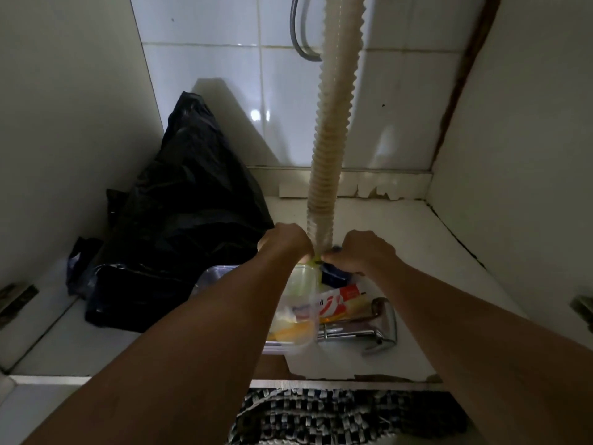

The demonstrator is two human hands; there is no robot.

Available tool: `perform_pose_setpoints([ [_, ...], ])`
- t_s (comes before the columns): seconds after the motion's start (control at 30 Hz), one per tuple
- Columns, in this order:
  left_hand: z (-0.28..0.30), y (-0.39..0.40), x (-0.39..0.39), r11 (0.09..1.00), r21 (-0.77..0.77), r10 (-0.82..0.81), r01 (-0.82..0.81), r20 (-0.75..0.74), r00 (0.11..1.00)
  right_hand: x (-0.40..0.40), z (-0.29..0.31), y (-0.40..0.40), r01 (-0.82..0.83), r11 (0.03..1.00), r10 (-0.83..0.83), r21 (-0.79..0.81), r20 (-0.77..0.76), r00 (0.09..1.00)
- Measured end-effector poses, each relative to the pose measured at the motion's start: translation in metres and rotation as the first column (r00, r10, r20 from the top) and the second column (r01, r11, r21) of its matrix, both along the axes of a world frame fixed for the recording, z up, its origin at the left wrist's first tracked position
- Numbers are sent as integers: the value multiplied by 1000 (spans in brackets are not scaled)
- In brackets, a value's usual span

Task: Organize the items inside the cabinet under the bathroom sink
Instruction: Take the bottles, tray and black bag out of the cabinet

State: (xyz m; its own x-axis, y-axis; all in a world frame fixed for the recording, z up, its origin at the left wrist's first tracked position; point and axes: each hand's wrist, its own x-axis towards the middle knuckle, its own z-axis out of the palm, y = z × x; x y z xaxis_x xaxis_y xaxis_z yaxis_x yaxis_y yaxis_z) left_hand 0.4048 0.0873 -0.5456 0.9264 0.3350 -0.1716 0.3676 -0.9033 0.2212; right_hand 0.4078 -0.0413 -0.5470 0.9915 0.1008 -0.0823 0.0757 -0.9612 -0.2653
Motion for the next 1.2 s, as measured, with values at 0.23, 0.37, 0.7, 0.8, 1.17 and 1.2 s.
perform_pose_setpoints([
  [0.23,-13,-4,13,990,-94,103,-105,-29,994,15,-6,0,67,987,-45,149,-142,989],
  [0.37,-10,-4,15,974,-161,168,-159,47,985,2,11,-21,143,921,-104,363,-125,987],
  [0.7,43,-7,-15,854,-520,315,-23,482,818,-69,45,-101,242,502,-210,830,-154,965],
  [0.8,60,-19,-35,857,-511,320,69,632,706,-101,54,-126,289,216,-177,933,-253,951],
  [1.17,63,-77,-196,883,-427,190,197,708,680,-197,55,-152,340,-70,138,938,-329,934],
  [1.2,58,-76,-210,881,-428,168,201,681,713,-205,55,-149,344,-74,167,936,-328,930],
])
